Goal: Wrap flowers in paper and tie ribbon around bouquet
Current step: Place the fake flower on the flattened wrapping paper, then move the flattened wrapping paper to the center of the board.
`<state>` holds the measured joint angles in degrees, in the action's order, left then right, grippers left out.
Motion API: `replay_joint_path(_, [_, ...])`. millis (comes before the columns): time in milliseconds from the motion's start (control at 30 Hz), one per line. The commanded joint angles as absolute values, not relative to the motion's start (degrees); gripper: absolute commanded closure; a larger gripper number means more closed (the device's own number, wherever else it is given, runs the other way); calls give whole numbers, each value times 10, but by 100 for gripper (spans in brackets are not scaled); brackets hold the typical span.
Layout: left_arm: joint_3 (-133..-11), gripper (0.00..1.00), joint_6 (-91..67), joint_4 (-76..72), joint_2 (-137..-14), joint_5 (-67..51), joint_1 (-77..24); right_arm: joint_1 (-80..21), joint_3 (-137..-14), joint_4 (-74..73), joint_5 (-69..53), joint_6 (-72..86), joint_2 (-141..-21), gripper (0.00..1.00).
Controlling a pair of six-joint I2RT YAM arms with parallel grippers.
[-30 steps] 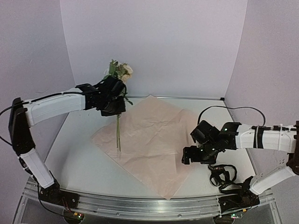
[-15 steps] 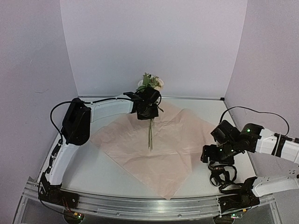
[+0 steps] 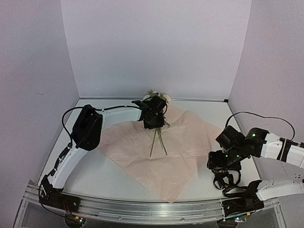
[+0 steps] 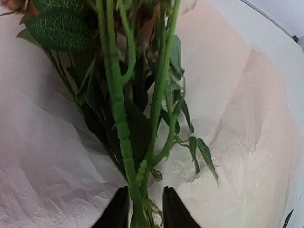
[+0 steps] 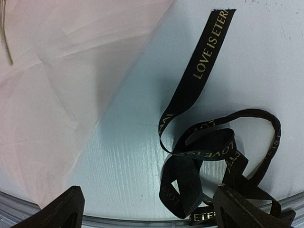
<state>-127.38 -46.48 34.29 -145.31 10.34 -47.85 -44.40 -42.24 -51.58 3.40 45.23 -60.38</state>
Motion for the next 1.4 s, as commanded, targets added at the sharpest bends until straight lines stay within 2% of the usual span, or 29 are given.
replay_joint_path(0, [-1262, 49, -456, 314, -1425, 92, -482, -442, -428, -526, 43, 444, -604, 2])
replay_joint_path(33, [-1247, 39, -456, 306, -1412, 91, -482, -442, -430, -528, 43, 440, -605, 2])
replay_joint_path(133, [-1208, 23, -454, 290, -1364, 89, -485, -442, -441, -532, 46, 427, -612, 2])
replay_joint_path(267, [-1117, 14, -471, 272, -1267, 98, -486, -442, -456, -533, 46, 411, -629, 2])
replay_joint_path(600, [-617, 13, -644, 190, -909, 131, -479, -442, -455, -498, 15, 376, -649, 2])
replay_joint_path(833, [-405, 14, -769, 134, -738, 94, -480, -442, -411, -450, 21, 377, -616, 2])
replay_joint_path(933, [-321, 15, -800, 39, -707, 74, -483, -442, -404, -431, 18, 372, -609, 2])
replay_joint_path(1100, [-260, 15, -814, -79, -711, 84, -484, -442, -394, -403, 10, 378, -602, 2])
replay_joint_path(1267, [-225, 26, -834, -177, -767, 86, -484, -442, -379, -385, 17, 384, -591, 2])
replay_joint_path(1367, [-222, 36, -836, -200, -794, 89, -484, -442, -376, -381, 23, 385, -588, 2])
